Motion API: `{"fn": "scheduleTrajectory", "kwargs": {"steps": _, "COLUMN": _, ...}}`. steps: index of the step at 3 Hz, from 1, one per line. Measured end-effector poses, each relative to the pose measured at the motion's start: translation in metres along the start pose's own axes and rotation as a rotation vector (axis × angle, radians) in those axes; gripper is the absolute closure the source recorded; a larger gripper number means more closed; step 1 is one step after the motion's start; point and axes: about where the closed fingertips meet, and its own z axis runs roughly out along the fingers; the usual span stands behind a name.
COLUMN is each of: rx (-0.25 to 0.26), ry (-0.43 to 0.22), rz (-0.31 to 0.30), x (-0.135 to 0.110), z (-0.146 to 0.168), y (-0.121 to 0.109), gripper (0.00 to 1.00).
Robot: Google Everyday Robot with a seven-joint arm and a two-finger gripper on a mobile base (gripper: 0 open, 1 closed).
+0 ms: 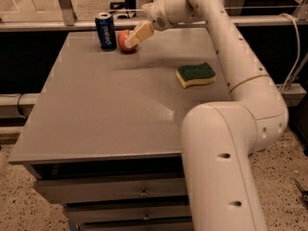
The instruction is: Move apple near pepsi can
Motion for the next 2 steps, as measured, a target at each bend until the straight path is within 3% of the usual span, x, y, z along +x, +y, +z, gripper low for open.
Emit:
{"fn": "scheduleTrajectory", "kwargs": {"steps": 1, "rx": 0.07, "ry": -0.132, "rz": -0.073, "x": -0.064, "z": -0.107, "y": 0.025, "gripper": 0.0}}
{"fn": "scheduleTrajectory", "kwargs": {"steps": 2, "rx": 0.045, "ry": -0.122, "rz": -0.06, "x": -0.061, "z": -0.105, "y": 0.039, "gripper": 0.0}}
